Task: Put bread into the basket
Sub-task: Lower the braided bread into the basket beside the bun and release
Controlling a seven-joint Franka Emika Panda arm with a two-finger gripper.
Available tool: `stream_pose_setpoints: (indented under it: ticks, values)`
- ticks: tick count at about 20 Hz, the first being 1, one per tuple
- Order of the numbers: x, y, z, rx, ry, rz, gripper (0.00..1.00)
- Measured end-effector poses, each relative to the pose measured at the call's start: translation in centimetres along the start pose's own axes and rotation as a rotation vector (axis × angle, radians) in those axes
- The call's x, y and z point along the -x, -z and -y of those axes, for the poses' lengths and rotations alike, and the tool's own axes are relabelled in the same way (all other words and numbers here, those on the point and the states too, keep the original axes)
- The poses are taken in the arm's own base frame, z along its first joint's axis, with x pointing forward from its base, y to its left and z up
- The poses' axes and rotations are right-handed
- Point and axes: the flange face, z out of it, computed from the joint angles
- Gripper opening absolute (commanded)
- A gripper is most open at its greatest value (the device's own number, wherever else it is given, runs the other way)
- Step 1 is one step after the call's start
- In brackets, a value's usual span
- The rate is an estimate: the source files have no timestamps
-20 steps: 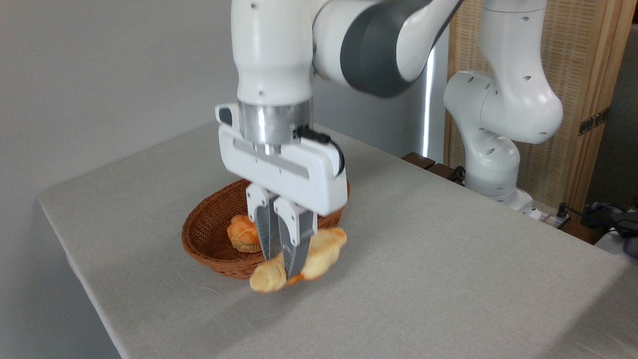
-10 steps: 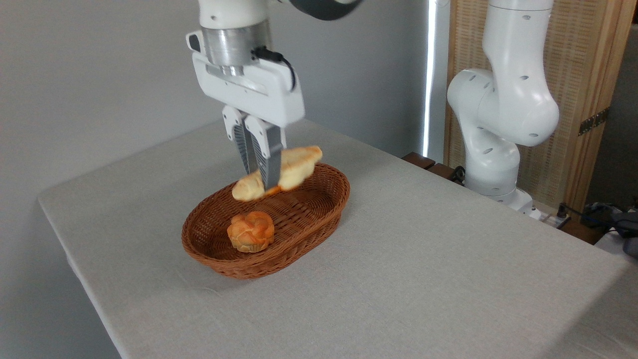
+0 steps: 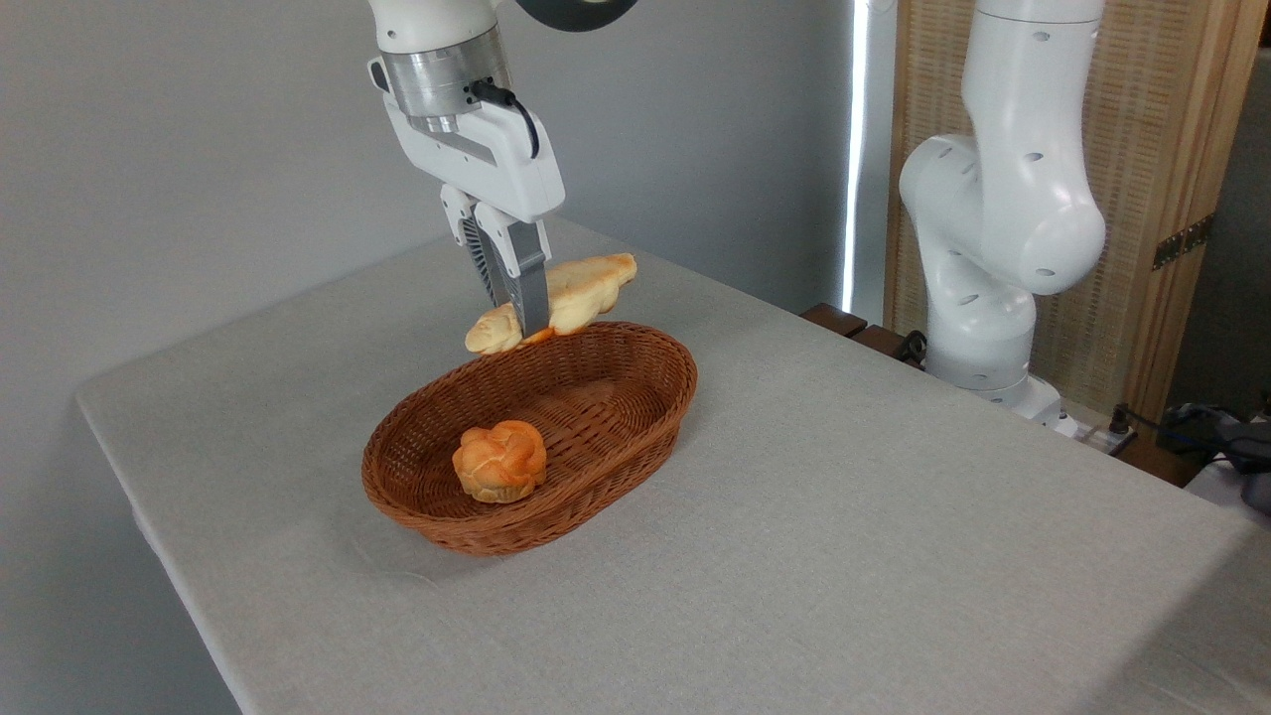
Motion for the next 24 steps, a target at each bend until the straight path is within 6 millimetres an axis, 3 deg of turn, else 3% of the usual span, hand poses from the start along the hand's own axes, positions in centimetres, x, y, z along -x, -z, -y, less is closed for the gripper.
stream_pose_setpoints:
  ticks: [2, 9, 12, 24]
  values:
    - [-0.2, -0.5, -0.3, 0.005, -0.007, 0.012, 0.64]
    - [-0.4, -1.4, -0.2, 0.014, -0.007, 0.029, 0.84]
    - [-0.4, -1.4, -0.2, 0.014, -0.007, 0.029, 0.99]
    - [-0.3, -1.2, -0.2, 0.004, -0.008, 0.028, 1.00]
